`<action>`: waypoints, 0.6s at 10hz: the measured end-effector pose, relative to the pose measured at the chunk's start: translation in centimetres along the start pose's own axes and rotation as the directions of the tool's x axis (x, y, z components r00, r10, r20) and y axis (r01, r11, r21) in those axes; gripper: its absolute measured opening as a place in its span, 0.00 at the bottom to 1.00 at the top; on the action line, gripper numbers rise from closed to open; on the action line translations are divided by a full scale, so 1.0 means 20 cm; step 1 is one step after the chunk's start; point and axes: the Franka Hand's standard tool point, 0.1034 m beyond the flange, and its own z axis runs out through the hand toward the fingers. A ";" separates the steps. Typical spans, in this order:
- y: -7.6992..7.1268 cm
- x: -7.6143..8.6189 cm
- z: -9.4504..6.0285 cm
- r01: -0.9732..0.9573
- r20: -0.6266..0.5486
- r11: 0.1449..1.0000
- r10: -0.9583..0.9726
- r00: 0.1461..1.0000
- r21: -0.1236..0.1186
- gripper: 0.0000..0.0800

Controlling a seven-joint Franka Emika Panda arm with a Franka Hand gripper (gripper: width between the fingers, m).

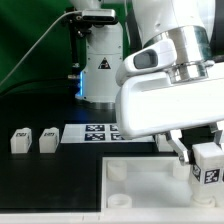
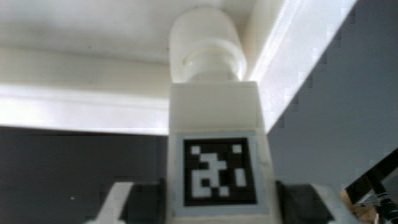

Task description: Assemble one leg

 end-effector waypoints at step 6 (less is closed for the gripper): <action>-0.01 -0.05 0.01 0.001 -0.067 1.000 -0.003 0.998 -0.020 0.36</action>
Offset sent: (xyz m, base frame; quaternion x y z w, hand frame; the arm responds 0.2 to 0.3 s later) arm -0.0143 0.0006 -0.0169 -0.0061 0.0257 0.0076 0.9996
